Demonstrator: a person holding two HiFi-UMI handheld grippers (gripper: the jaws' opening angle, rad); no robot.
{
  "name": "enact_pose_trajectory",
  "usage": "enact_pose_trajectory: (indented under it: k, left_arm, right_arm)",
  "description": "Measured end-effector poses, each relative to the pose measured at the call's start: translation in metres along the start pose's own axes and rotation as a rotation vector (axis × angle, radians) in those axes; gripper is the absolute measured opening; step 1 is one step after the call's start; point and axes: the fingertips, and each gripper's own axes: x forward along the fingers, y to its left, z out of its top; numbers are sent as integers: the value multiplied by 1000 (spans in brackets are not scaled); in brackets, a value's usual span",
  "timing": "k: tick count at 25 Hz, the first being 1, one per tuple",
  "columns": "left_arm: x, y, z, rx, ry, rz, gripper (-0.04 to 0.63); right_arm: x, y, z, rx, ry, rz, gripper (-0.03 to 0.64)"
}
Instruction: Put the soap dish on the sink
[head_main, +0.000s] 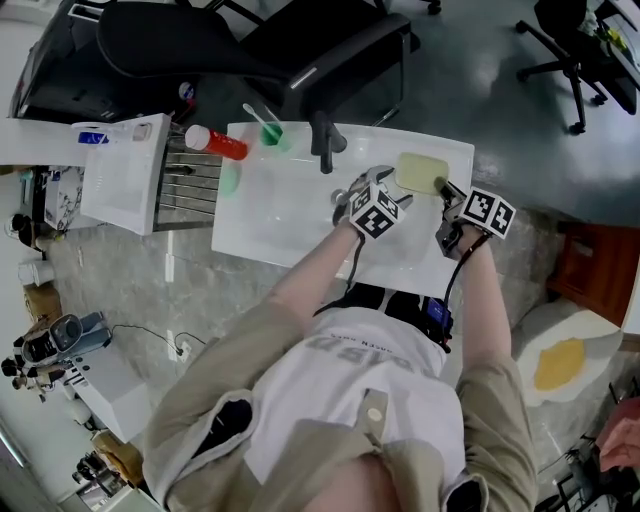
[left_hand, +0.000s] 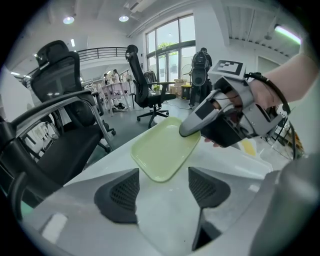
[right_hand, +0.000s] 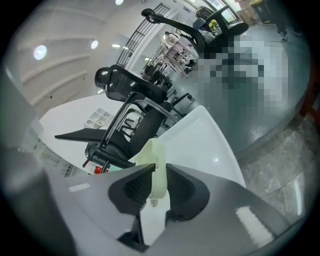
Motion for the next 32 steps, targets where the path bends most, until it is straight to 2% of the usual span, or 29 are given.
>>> enact_pose_trajectory:
  k: [13,32]
  left_arm:
    - [19,6,-1,-21,36,-6,324]
    - [26,20,-1,-82,64,7,315]
  right_arm:
    - [18,-18,9,-16,19,-118,67]
    - [28,-20,24,-202,59,-269,95]
